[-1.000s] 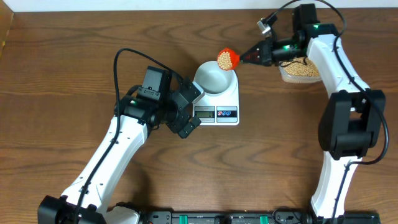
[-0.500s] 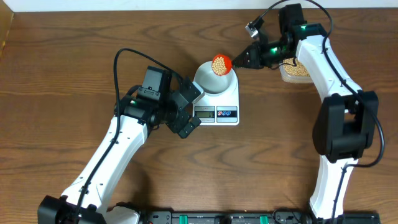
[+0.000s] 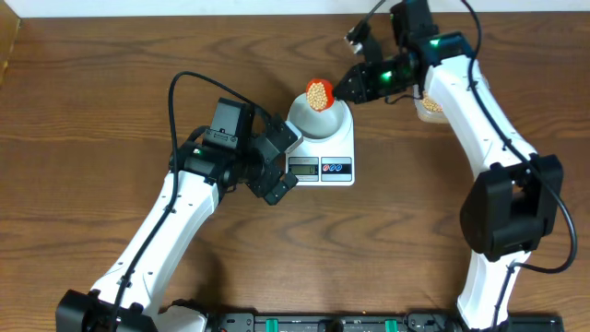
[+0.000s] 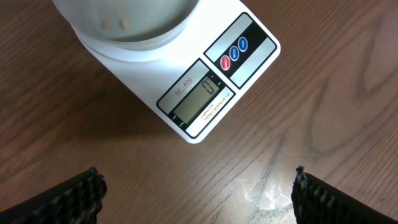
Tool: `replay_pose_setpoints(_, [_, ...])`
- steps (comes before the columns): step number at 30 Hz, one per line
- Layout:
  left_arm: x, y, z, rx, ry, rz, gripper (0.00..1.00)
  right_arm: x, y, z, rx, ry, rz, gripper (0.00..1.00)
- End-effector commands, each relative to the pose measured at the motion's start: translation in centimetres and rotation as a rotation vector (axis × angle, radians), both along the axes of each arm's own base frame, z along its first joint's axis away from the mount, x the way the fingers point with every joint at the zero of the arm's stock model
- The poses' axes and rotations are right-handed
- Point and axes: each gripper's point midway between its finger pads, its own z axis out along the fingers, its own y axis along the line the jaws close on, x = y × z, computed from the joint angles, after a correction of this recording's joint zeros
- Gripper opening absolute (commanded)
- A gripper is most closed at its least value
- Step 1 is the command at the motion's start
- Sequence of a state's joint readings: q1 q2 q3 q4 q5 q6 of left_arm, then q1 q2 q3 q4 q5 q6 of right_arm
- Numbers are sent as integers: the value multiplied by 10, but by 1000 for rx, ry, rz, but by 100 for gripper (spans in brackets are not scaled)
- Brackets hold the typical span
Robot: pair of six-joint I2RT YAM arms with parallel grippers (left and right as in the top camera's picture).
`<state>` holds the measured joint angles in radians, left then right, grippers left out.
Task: Scoop item into bowl and weigh 50g on scale
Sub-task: 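Tilt the red scoop with the right gripper to pour soybeans into bowl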
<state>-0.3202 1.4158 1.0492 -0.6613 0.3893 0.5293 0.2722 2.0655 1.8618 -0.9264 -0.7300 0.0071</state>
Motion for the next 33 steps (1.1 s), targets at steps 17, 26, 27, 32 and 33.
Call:
replay_pose_setpoints(17, [4, -1, 12, -4, -39, -14, 98, -1, 6, -14, -214, -105, 8, 1])
replay_pose_setpoints(26, [4, -1, 12, -4, -39, -14, 98, -4, 10, -21, -320, -156, 32, 1])
replay_pose_setpoints(27, [4, -1, 12, -4, -39, -14, 98, -4, 9, -22, -334, -158, 30, 1])
replay_pose_setpoints(32, [4, -1, 12, -4, -39, -14, 98, -8, 10, -16, -370, -187, 28, 1])
replay_pose_setpoints(33, [4, -1, 12, -4, -39, -14, 98, -8, 10, -14, -382, -198, 25, 1])
